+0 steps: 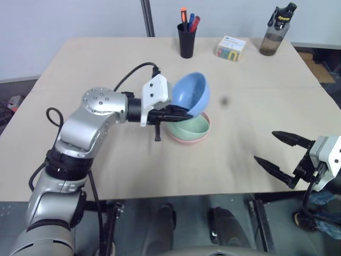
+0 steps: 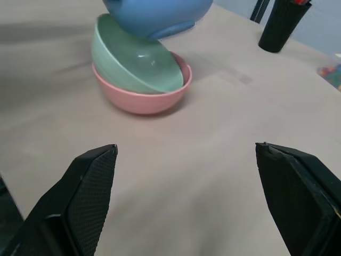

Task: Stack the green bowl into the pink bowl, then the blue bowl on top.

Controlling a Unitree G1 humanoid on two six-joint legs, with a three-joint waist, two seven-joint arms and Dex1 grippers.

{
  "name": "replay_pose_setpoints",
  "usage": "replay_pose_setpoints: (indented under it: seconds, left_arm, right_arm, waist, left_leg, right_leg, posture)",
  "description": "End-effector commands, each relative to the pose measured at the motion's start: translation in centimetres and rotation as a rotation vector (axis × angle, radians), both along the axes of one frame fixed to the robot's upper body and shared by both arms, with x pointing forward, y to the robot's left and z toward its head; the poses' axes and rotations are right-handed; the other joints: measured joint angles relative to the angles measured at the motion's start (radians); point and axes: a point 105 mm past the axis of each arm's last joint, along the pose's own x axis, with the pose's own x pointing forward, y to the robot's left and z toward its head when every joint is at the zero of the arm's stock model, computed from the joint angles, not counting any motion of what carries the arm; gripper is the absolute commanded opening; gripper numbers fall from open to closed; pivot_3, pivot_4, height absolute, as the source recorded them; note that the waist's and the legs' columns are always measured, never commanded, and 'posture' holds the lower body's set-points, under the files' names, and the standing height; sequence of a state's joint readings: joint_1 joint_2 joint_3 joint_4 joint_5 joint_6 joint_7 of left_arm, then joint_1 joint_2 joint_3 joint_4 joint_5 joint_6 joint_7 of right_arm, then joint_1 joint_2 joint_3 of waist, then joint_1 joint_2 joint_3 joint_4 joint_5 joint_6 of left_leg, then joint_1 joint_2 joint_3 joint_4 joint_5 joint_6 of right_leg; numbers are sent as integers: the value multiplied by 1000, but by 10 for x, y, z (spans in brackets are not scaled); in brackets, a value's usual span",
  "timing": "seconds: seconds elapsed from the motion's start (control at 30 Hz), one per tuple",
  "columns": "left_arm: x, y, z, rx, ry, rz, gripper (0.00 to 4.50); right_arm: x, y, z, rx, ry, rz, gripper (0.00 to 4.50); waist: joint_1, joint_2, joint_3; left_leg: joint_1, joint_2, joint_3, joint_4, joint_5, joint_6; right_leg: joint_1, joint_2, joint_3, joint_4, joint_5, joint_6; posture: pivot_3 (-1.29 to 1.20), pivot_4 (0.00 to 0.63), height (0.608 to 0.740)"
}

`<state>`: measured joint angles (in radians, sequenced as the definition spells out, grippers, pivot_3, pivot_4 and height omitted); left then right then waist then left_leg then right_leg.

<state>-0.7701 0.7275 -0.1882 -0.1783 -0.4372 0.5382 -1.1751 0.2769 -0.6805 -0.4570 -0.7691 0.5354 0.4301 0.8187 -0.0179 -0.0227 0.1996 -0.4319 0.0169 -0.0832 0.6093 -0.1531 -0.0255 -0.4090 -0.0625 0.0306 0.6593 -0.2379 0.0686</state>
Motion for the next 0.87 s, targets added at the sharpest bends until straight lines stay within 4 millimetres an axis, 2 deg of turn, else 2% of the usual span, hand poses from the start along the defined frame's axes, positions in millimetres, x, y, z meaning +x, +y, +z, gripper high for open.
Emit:
replay_pose_setpoints:
  seconds: [0.03, 0.07, 0.17, 0.23, 0.33, 0.37, 0.4, 0.47, 0.5, 0.57, 0.7, 0.87]
  left_arm:
    - [4, 0, 19, -65, -83, 7, 2207]
    - [7, 1, 21, -81, -100, 31, 2483]
    - [13, 17, 29, -208, -139, 126, 2483]
    - [16, 32, 24, -238, -171, 223, 2483]
    - [2, 49, 10, -257, -11, 259, 2483]
    - [-1, 55, 9, -284, 13, 288, 2916]
    - [-2, 59, 8, -301, 21, 312, 2992]
    - [-16, 81, -4, -330, 56, 380, 3462]
    - [-21, 91, -12, -323, 58, 438, 4043]
    - [-28, 106, -21, -302, 38, 529, 4387]
    - [-49, 121, -29, -311, 58, 599, 4387]
    - [-66, 133, -38, -301, 74, 665, 4387]
  right_arm:
    - [-1, 9, 9, 16, -34, 27, 4336]
    - [0, 11, 8, 27, -14, 33, 4336]
    - [11, 17, 3, 59, 41, 31, 4336]
    - [22, 19, 4, 81, 43, 11, 4336]
    - [35, 20, 4, 71, 56, 17, 4336]
    - [40, 17, 4, 64, 59, 13, 4336]
    - [43, 15, 4, 59, 60, 7, 4336]
    - [53, 7, 1, 20, 76, 9, 4500]
    - [56, 2, 1, 3, 79, 12, 4500]
    - [62, -6, 3, -32, 67, 5, 4500]
    - [60, -18, 5, -74, 89, 42, 4500]
    - [55, -23, 9, -93, 123, 105, 4500]
  waist:
    - [1, 0, 0]
    - [1, 0, 0]
    - [-3, 0, 0]
    - [-6, 0, 0]
    - [-13, 0, 0]
    - [-13, 0, 0]
    - [-11, 0, 0]
    - [-6, 0, 0]
    - [-10, 0, 0]
    - [-15, 0, 0]
    - [-1, 0, 0]
    - [5, 0, 0]
  left_leg:
    - [0, 0, 0, 0, 0, 0]
    - [0, 0, 0, 0, 0, 0]
    - [0, 0, 0, 1, 0, 0]
    - [0, 0, 0, 1, 0, 0]
    - [0, 0, 0, 1, 0, 0]
    - [0, 0, 0, 1, 0, 0]
    - [0, 0, 0, 1, 0, 0]
    - [-1, 0, -1, 1, 0, 0]
    - [0, 0, 0, 1, 0, 0]
    - [1, 0, 2, 0, 0, 0]
    - [0, 0, 0, -1, 0, 0]
    - [0, 0, 1, 1, 0, 0]
  right_leg:
    - [0, 0, 0, 0, 0, 0]
    - [0, 0, 0, 0, 0, 0]
    - [0, 0, 0, 0, 0, 0]
    - [0, 0, 1, 0, 0, 0]
    - [0, 0, 0, 1, 0, 0]
    - [0, 0, 0, 1, 0, 0]
    - [0, 0, 0, 1, 0, 0]
    - [0, 0, 0, 0, 0, 0]
    - [0, -1, 0, 0, 0, 0]
    - [0, -2, 2, -1, 0, 0]
    - [0, -1, 0, 0, 0, 0]
    - [1, -2, 0, -1, 0, 0]
  posture:
    - [0, 150, 740]
    - [0, 150, 740]
    - [0, 150, 740]
    - [0, 150, 740]
    - [0, 150, 740]
    - [0, 150, 740]
    - [0, 150, 740]
    - [0, 150, 740]
    - [0, 150, 740]
    - [0, 150, 740]
    - [0, 150, 740]
    - [0, 150, 740]
